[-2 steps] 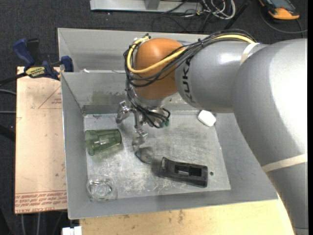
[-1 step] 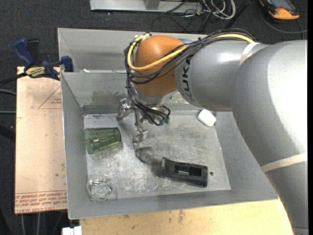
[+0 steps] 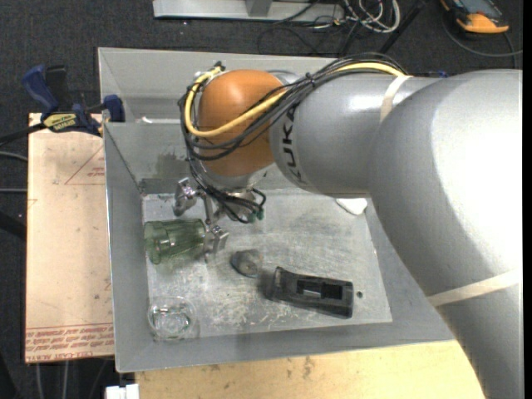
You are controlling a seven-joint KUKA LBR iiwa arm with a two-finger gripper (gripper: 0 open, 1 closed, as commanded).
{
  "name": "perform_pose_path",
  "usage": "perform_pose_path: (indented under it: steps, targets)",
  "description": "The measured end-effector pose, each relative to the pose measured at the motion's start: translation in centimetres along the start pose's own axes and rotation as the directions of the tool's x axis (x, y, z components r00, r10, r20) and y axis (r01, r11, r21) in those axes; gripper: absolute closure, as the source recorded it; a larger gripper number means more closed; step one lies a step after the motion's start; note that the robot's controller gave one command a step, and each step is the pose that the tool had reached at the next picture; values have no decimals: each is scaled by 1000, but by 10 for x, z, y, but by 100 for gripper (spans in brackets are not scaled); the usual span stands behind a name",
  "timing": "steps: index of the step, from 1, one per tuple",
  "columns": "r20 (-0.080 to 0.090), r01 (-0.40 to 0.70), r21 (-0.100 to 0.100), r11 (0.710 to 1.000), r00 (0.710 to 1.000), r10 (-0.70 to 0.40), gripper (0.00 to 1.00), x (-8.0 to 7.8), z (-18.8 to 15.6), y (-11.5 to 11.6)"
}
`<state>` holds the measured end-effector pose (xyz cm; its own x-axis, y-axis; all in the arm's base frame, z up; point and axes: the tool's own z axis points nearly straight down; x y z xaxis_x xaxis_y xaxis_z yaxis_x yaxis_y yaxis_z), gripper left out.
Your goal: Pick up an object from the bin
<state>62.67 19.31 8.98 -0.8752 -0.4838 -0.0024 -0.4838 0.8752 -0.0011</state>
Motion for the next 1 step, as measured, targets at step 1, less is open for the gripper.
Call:
perform_pose_path:
  steps: [1]
  targets:
    - [-2,229,1,973,973,-229,100,-32,-5,36]
